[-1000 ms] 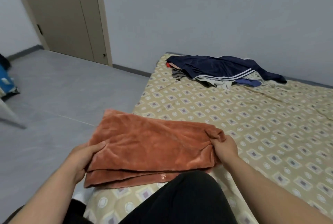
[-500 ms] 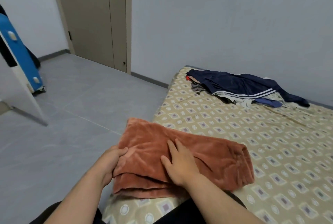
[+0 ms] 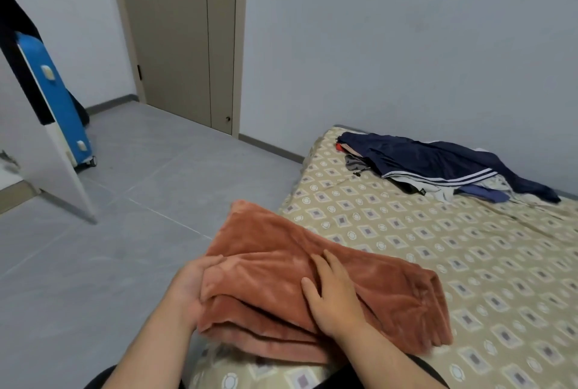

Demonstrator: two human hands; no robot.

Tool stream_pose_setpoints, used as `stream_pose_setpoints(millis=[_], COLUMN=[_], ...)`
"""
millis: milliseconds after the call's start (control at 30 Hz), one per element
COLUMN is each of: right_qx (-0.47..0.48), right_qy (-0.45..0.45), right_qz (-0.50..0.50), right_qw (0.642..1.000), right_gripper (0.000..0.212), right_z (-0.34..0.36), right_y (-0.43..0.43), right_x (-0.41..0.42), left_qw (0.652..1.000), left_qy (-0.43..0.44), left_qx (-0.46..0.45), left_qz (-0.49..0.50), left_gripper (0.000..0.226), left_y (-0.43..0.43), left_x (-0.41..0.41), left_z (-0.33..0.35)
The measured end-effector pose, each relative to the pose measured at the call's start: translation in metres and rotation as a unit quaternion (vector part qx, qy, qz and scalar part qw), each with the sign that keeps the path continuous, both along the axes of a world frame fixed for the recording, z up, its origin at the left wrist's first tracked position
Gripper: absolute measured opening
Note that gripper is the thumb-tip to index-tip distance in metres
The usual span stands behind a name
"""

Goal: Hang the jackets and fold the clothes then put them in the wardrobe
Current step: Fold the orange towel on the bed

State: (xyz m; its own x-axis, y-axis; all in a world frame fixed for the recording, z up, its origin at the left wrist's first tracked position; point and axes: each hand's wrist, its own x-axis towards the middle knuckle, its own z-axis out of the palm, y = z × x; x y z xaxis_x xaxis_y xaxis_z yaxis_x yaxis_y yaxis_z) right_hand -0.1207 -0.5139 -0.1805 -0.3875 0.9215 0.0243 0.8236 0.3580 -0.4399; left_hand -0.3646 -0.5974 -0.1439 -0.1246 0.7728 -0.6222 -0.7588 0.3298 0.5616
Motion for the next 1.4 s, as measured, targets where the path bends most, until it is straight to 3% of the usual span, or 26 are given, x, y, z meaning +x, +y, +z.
stream_pose_setpoints(millis=[100, 267, 333, 433, 500, 600, 633, 700, 733, 767, 833, 867, 900, 933, 1000, 1067, 1133, 1200, 1267, 1333, 1400], right_qx=[0.05, 0.017, -0.032, -0.099, -0.156, -0.338, -0.383, -0.429, -0.437, -0.432, -0.405, -0.397, -0.4, -0.405, -0.41, -0.405, -0.403, -0.383, -0.368, -0.385, -0.388], right_qy=[-0.041, -0.121, -0.054, 0.177, 0.327, 0.499, 0.509, 0.491, 0.479, 0.463, 0.433, 0.418, 0.408, 0.399, 0.401, 0.417, 0.436, 0.438, 0.457, 0.524, 0.561], right_qz=[0.005, 0.085, 0.059, -0.028, -0.061, -0.079, -0.073, -0.063, -0.079, -0.101, -0.13, -0.134, -0.134, -0.135, -0.141, -0.152, -0.143, -0.117, -0.119, -0.132, -0.132], right_qw=[0.998, 0.989, 0.996, 0.979, 0.93, 0.794, 0.767, 0.756, 0.757, 0.767, 0.795, 0.806, 0.81, 0.811, 0.807, 0.799, 0.792, 0.804, 0.801, 0.748, 0.719], right_gripper=[0.054, 0.055, 0.047, 0.018, 0.013, 0.05, 0.059, 0.06, 0.055, 0.049, 0.037, 0.031, 0.028, 0.027, 0.031, 0.035, 0.039, 0.038, 0.036, 0.039, 0.041], right_z=[0.003, -0.005, -0.001, 0.019, 0.031, 0.042, 0.044, 0.043, 0.041, 0.038, 0.032, 0.03, 0.029, 0.029, 0.032, 0.033, 0.035, 0.037, 0.045, 0.055, 0.062], right_y=[0.0, -0.006, -0.003, -0.004, -0.009, -0.014, -0.012, -0.008, -0.006, -0.004, 0.001, 0.003, 0.002, 0.001, 0.0, 0.0, -0.002, -0.001, 0.002, 0.008, 0.014], right_x=[0.002, -0.007, -0.009, -0.006, -0.002, 0.004, 0.007, 0.009, 0.009, 0.007, 0.005, 0.004, 0.003, 0.001, -0.002, -0.002, 0.0, 0.003, 0.01, 0.024, 0.047], left_qw=[0.998, 0.99, 0.992, 0.992, 0.98, 0.924, 0.892, 0.852, 0.856, 0.884, 0.935, 0.934, 0.903, 0.845, 0.736, 0.697, 0.654, 0.63, 0.65, 0.66, 0.636], left_qy=[0.0, -0.018, -0.02, 0.012, 0.123, 0.328, 0.397, 0.461, 0.451, 0.408, 0.335, 0.352, 0.426, 0.529, 0.676, 0.709, 0.725, 0.744, 0.734, 0.728, 0.744], left_qx=[0.032, 0.094, 0.112, 0.128, 0.158, 0.168, 0.162, 0.153, 0.152, 0.138, 0.089, 0.062, 0.035, 0.01, -0.006, 0.012, 0.032, 0.067, 0.097, 0.121, 0.15], left_qz=[0.05, 0.102, 0.061, 0.012, -0.003, -0.103, -0.144, -0.198, -0.201, -0.181, -0.082, -0.015, 0.043, 0.073, 0.035, -0.106, -0.215, -0.211, -0.17, -0.14, -0.143], left_gripper=[0.046, 0.046, 0.047, 0.045, 0.051, 0.079, 0.078, 0.071, 0.065, 0.059, 0.048, 0.041, 0.034, 0.028, 0.039, 0.062, 0.065, 0.058, 0.055, 0.07, 0.078], left_y=[-0.017, -0.044, -0.044, -0.032, -0.02, -0.009, -0.006, -0.002, -0.001, 0.001, 0.003, 0.004, 0.004, 0.004, -0.003, -0.007, -0.007, -0.006, -0.007, -0.01, -0.015], left_x=[-0.04, -0.062, -0.044, -0.01, 0.018, 0.063, 0.077, 0.097, 0.102, 0.105, 0.103, 0.099, 0.093, 0.086, 0.077, 0.076, 0.082, 0.083, 0.083, 0.083, 0.087], left_z=[0.01, 0.015, 0.023, 0.035, 0.041, 0.036, 0.03, 0.015, 0.01, 0.008, 0.006, 0.003, 0.001, -0.003, -0.012, -0.022, -0.031, -0.032, -0.026, -0.025, -0.025])
